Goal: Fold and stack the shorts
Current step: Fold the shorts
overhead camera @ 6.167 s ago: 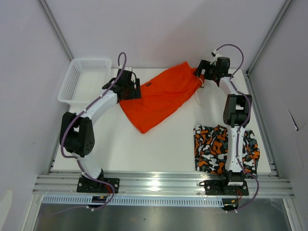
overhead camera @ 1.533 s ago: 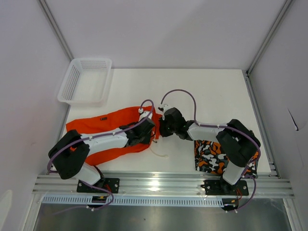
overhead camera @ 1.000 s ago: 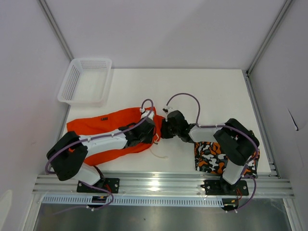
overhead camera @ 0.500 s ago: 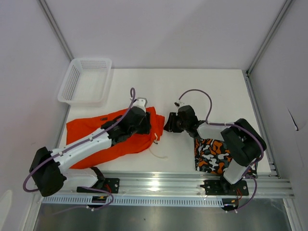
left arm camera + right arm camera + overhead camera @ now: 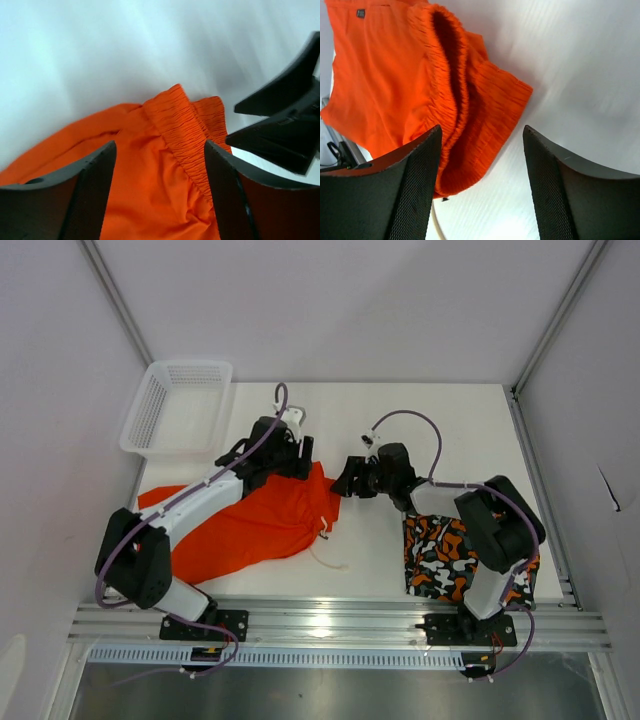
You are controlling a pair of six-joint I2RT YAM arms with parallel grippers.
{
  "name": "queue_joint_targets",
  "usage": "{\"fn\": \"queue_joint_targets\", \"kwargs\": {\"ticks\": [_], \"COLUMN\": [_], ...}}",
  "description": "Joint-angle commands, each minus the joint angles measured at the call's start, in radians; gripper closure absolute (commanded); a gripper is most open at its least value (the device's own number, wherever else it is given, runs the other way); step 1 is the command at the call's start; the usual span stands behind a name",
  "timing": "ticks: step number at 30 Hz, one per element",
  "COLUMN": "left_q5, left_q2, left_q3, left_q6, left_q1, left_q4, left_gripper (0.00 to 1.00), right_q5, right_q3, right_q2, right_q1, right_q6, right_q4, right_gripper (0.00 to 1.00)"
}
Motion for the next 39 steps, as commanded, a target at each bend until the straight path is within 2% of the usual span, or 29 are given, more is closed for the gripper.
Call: {"fn": "queue_joint_targets", "kwargs": {"ticks": [1, 4, 9, 13, 18, 23, 28, 32, 34, 36, 37, 39], "left_q5": [0.176, 0.236, 0.308, 0.400, 0.488, 0.541, 0.615, 0.632, 0.641, 0.643, 0.643, 0.633], "left_q2": [0.044, 0.093, 0.149, 0.190, 0.208, 0.259, 0.308, 0.322, 0.331, 0.340, 0.345, 0.362], "left_q3": [0.072, 0.092, 0.082, 0.080, 0.063, 0.085, 0.125, 0.123, 0.126, 0.135, 0.140, 0.157], "left_q6": [0.176, 0.223, 0.259, 0.273, 0.300, 0.314, 0.337, 0.343, 0.348, 0.349, 0.349, 0.346], "left_q1": [0.041, 0.068, 0.111, 0.151, 0.171, 0.179, 0.179, 0.179, 0.179, 0.179, 0.179, 0.179], "left_q4": [0.107, 0.111, 0.175, 0.205, 0.222, 0.223, 0.174, 0.173, 0.168, 0.160, 0.157, 0.144], "left_gripper": [0.25, 0.25, 0.28, 0.29, 0.30, 0.32, 0.44, 0.43, 0.43, 0.42, 0.42, 0.47], "right_q5": [-0.173, -0.193, -0.204, -0.235, -0.235, -0.235, -0.219, -0.235, -0.236, -0.238, -0.236, -0.230], "right_q3": [0.023, 0.044, 0.069, 0.121, 0.193, 0.225, 0.221, 0.215, 0.213, 0.218, 0.219, 0.219], "right_q2": [0.073, 0.132, 0.169, 0.219, 0.284, 0.328, 0.331, 0.321, 0.317, 0.316, 0.314, 0.308], "right_q1": [-0.048, -0.064, -0.084, -0.090, -0.090, -0.082, -0.064, -0.055, -0.050, -0.048, -0.047, -0.047], "right_q6": [-0.013, -0.020, -0.024, -0.030, -0.037, -0.043, -0.050, -0.036, -0.024, -0.017, -0.011, -0.004], "right_q4": [0.145, 0.162, 0.187, 0.184, 0.149, 0.119, 0.118, 0.130, 0.138, 0.136, 0.136, 0.136], "right_gripper": [0.32, 0.33, 0.32, 0.30, 0.33, 0.44, 0.60, 0.69, 0.77, 0.79, 0.84, 0.89]}}
